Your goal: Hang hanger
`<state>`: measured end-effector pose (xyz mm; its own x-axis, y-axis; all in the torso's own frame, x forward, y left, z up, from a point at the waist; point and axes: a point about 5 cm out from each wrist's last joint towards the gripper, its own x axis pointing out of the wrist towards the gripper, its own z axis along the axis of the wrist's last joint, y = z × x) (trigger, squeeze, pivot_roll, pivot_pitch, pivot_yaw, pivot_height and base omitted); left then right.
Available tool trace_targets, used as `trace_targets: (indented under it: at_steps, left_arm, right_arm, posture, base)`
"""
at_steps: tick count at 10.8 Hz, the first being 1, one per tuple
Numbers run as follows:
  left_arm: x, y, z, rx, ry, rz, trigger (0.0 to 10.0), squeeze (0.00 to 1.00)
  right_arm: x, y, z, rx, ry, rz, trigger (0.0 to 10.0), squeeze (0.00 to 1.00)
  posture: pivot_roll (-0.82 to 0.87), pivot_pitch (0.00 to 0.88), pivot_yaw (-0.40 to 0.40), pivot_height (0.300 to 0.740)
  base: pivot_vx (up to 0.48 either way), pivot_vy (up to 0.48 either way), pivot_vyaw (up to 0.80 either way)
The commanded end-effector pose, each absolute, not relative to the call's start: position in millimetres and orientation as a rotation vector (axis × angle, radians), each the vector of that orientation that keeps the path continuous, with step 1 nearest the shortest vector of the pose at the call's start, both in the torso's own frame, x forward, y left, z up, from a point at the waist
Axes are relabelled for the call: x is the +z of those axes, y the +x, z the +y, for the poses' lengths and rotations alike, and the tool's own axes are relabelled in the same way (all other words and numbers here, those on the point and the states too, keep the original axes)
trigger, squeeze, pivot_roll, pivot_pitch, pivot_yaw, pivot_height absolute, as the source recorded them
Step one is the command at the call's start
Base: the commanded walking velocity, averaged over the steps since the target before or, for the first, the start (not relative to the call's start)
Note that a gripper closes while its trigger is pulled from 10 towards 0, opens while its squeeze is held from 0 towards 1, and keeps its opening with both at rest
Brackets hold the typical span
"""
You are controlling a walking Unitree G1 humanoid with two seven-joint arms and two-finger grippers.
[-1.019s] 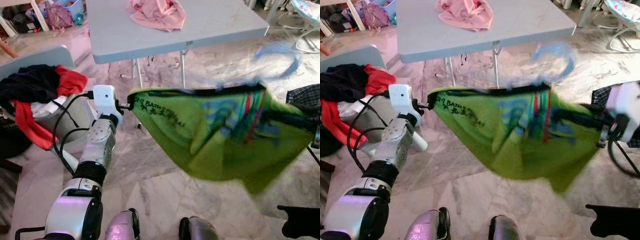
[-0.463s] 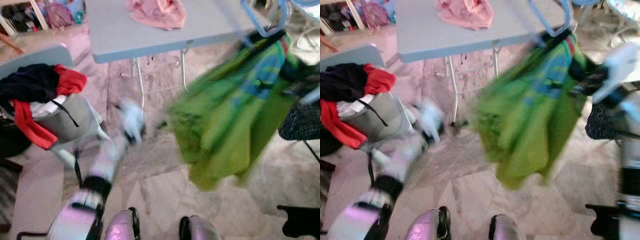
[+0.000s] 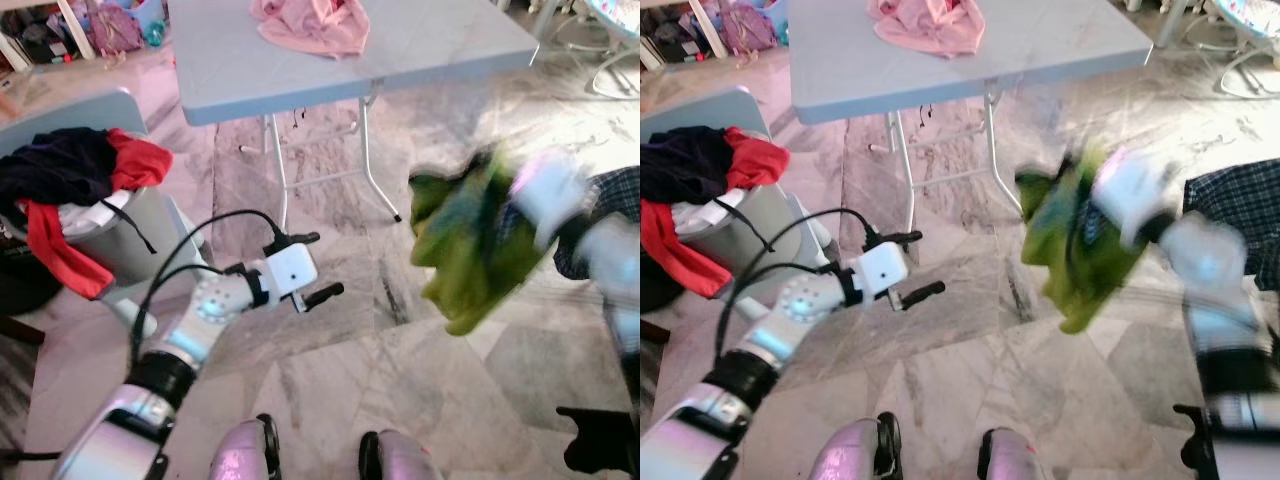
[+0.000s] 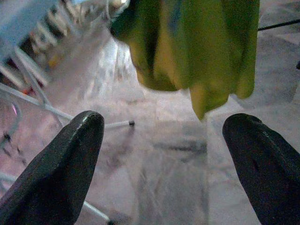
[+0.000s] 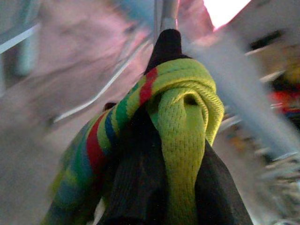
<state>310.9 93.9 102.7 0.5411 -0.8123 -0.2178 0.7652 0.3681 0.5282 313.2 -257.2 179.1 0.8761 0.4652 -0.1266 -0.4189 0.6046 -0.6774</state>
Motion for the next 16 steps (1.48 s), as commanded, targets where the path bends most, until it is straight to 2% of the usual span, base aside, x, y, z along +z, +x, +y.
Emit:
trace_targets:
  at_steps: [1, 2, 4, 6, 7, 8, 9, 10, 11, 12, 13, 14, 15, 16]
  left_arm:
    - [107.7, 306.8, 93.5, -1.057, 0.674, -0.124, 10.0, 1.00]
    - [110.2, 304.8, 95.0, -1.071, 0.674, -0.131, 10.0, 1.00]
    - [106.4, 294.4, 106.4, -1.149, 0.693, -0.108, 10.0, 1.00]
    - [107.2, 288.3, 102.4, -1.187, 0.581, -0.098, 10.0, 1.00]
    - [105.1, 289.5, 101.3, -1.192, 0.545, -0.083, 10.0, 0.45]
    - [103.9, 289.8, 100.7, -1.207, 0.475, -0.060, 7.0, 0.00]
    - [101.8, 289.2, 102.1, -1.216, 0.499, -0.052, 2.8, 0.00]
    - [102.0, 290.2, 104.9, -1.219, 0.562, -0.064, 0.0, 0.00]
    - [105.1, 291.0, 104.9, -1.209, 0.549, -0.074, 0.0, 0.00]
    - [103.5, 289.5, 105.6, -1.205, 0.534, -0.065, 0.0, 0.00]
    - [98.1, 284.0, 105.9, -1.209, 0.532, -0.050, 0.0, 0.00]
    - [95.1, 280.6, 105.6, -1.217, 0.543, -0.043, 3.2, 0.00]
    - [91.6, 274.9, 103.6, -1.234, 0.540, -0.038, 10.0, 0.00]
    - [94.0, 271.5, 103.5, -1.216, 0.524, -0.049, 10.0, 0.00]
  right_arm:
    - [172.1, 307.8, -261.5, 0.559, -0.792, -0.020, 10.0, 0.00]
    - [163.4, 303.2, -262.2, 0.616, -0.800, 0.025, 10.0, 0.00]
    - [136.3, 279.4, -253.2, 0.940, -0.737, 0.192, 10.0, 0.00]
    - [131.9, 275.6, -252.3, 1.050, -0.760, 0.236, 10.0, 0.00]
    - [133.7, 278.1, -247.4, 1.101, -0.721, 0.225, 10.0, 0.00]
    - [138.7, 283.3, -238.2, 1.186, -0.713, 0.196, 10.0, 0.00]
    - [140.0, 283.8, -234.4, 1.210, -0.704, 0.191, 10.0, 0.00]
    - [138.2, 285.0, -225.7, 1.248, -0.708, 0.186, 10.0, 0.00]
    - [131.4, 284.7, -219.1, 1.259, -0.730, 0.177, 10.0, 0.00]
    - [117.1, 279.9, -205.9, 1.305, -0.713, 0.160, 10.0, 0.00]
    - [112.0, 275.7, -204.0, 1.310, -0.719, 0.137, 10.0, 0.00]
    - [111.0, 275.0, -205.2, 1.305, -0.706, 0.133, 10.0, 0.00]
    - [109.1, 275.5, -210.8, 1.277, -0.703, 0.128, 10.0, 0.00]
    - [104.5, 274.4, -214.3, 1.222, -0.706, 0.143, 10.0, 0.00]
  posture:
    - [-0.13, 0.165, 0.009, 0.740]
    - [-0.12, 0.177, 0.010, 0.740]
    - [-0.12, 0.183, 0.015, 0.740]
    - [-0.12, 0.183, 0.015, 0.740]
    - [-0.12, 0.202, 0.013, 0.740]
    - [-0.11, 0.223, 0.012, 0.740]
    - [-0.09, 0.235, 0.010, 0.740]
    - [-0.09, 0.246, 0.011, 0.740]
    - [-0.08, 0.252, 0.014, 0.740]
    - [-0.07, 0.253, 0.012, 0.740]
    - [-0.06, 0.252, 0.012, 0.740]
    - [-0.06, 0.249, 0.008, 0.740]
    - [-0.06, 0.253, -0.007, 0.740]
    - [-0.04, 0.262, -0.040, 0.740]
  base:
    - [0.000, 0.000, 0.00]
    - [0.000, 0.000, 0.00]
    - [0.000, 0.000, 0.00]
    - [0.000, 0.000, 0.00]
    - [0.000, 0.000, 0.00]
    - [0.000, 0.000, 0.00]
    - [0.000, 0.000, 0.00]
    - [0.000, 0.000, 0.00]
    - [0.000, 0.000, 0.00]
    - [0.000, 0.000, 0.00]
    - [0.000, 0.000, 0.00]
    - [0.000, 0.000, 0.00]
    - [0.000, 0.000, 0.00]
    - [0.000, 0.000, 0.00]
